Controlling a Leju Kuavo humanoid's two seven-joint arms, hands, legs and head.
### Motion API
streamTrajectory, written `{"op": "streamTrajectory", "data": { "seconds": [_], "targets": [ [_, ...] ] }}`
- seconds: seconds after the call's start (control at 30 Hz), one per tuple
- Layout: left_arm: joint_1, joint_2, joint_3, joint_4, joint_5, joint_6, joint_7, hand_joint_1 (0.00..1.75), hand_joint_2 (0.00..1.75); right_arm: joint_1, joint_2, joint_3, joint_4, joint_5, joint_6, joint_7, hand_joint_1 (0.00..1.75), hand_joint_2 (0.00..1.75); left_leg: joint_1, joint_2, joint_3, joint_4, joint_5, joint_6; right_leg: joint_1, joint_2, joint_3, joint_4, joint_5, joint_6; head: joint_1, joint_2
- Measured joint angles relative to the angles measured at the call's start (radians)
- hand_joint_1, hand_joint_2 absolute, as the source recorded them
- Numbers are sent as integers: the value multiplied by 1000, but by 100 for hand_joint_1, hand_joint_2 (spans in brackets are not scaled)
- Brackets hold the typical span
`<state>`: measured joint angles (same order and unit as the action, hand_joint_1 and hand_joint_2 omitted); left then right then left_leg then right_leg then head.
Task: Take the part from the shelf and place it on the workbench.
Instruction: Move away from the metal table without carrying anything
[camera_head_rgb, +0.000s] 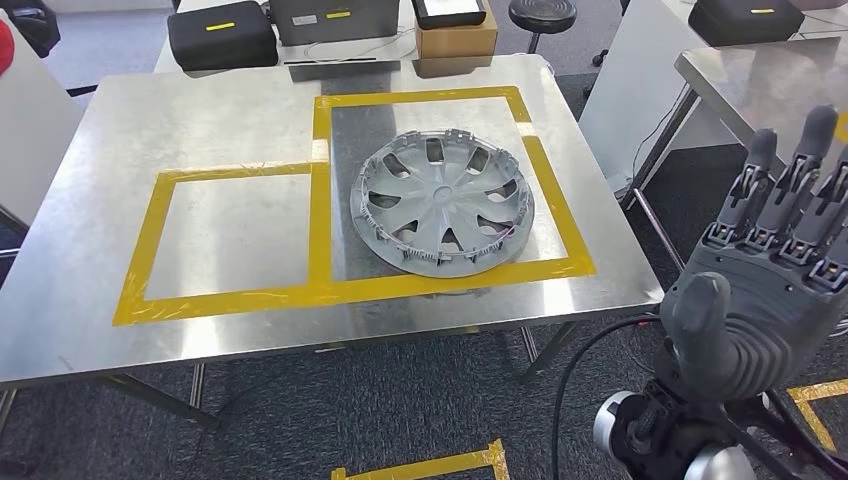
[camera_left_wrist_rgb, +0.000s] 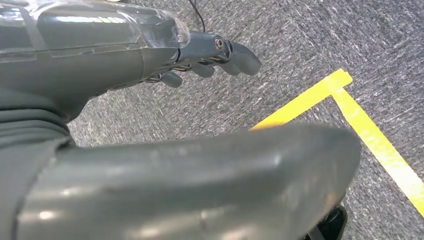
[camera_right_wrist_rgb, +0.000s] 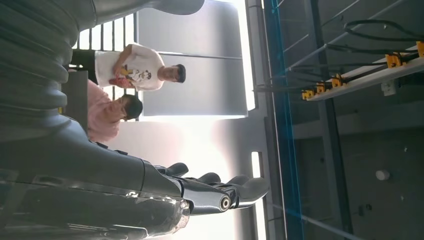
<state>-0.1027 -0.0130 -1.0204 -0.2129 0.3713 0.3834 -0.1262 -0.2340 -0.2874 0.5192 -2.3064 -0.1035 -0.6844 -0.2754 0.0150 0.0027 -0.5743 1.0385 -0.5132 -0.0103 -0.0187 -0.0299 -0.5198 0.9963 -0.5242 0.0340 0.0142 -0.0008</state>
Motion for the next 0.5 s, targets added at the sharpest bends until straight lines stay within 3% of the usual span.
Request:
{"op": "streamTrajectory", "data": {
  "seconds": [0.37,0.5],
  "targets": [
    [1,5,26,1,36,42,43,0,0,83,0,-53,-37,21,0,13,0,175,-8,1,0,2,-5,7,-6,0,0,-2,2,4,-2,0],
    [0,10,26,2,24,25,67,0,0,95,0,-65,-41,4,12,29,0,175,-15,2,0,1,-5,18,-12,0,2,-6,5,15,-3,0]
  ]
}}
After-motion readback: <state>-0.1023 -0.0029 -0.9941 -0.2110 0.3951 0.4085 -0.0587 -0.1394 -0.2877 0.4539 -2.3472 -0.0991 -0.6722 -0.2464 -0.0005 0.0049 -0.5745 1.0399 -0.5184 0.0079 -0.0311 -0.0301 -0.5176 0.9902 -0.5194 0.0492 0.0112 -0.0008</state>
